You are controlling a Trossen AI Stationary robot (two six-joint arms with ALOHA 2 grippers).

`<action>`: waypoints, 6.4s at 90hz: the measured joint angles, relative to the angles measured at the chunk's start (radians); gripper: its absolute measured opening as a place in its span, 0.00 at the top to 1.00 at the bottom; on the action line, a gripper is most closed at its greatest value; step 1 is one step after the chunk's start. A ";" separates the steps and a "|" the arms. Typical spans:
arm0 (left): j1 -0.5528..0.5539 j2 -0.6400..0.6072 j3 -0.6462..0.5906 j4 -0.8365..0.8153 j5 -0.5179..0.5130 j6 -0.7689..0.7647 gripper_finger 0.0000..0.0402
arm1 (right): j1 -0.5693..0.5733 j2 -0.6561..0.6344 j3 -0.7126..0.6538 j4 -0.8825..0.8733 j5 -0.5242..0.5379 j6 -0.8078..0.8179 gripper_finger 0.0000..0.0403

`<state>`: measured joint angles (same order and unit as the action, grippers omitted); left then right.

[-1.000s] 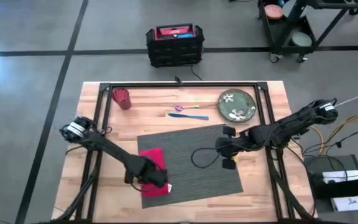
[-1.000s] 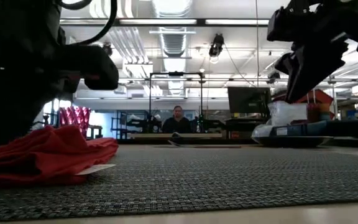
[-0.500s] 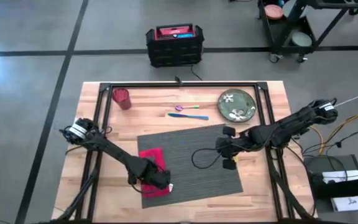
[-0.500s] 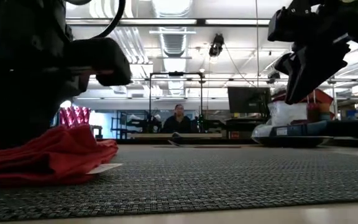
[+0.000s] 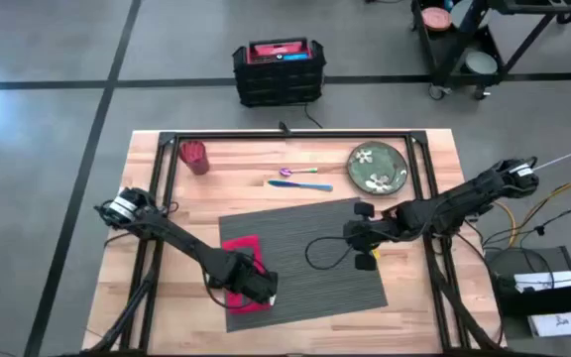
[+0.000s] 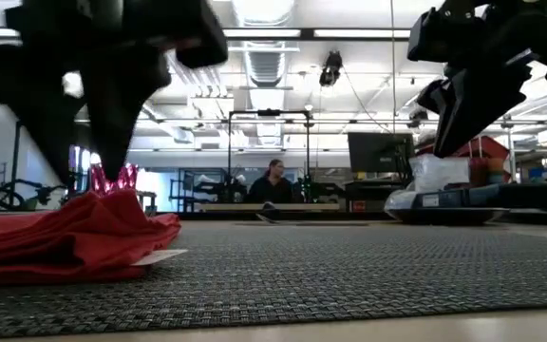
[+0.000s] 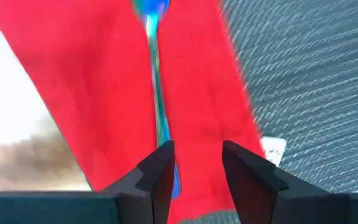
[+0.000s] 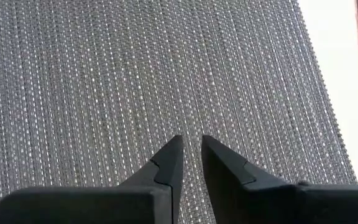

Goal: Set table place
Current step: Put the blue fork on top of the red table napkin, then adjust the gray table mat

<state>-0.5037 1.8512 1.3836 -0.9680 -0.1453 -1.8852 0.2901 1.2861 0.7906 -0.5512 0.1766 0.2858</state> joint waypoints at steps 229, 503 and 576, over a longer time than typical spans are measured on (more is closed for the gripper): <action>0.058 -0.043 -0.235 0.192 -0.010 -0.003 0.99 | 0.000 0.201 -0.042 0.273 -0.028 0.051 0.87; 0.273 -0.458 -0.446 0.225 -0.293 1.222 0.68 | -0.296 0.112 -0.080 0.201 -0.431 -0.147 0.47; 0.478 -0.448 -0.847 0.644 -0.237 1.419 0.81 | -0.135 0.278 -0.077 0.264 -0.229 0.241 0.61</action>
<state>-0.0254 1.4029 0.5365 -0.3242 -0.3824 -0.4661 0.1547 1.5639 0.7132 -0.2871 -0.0528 0.5266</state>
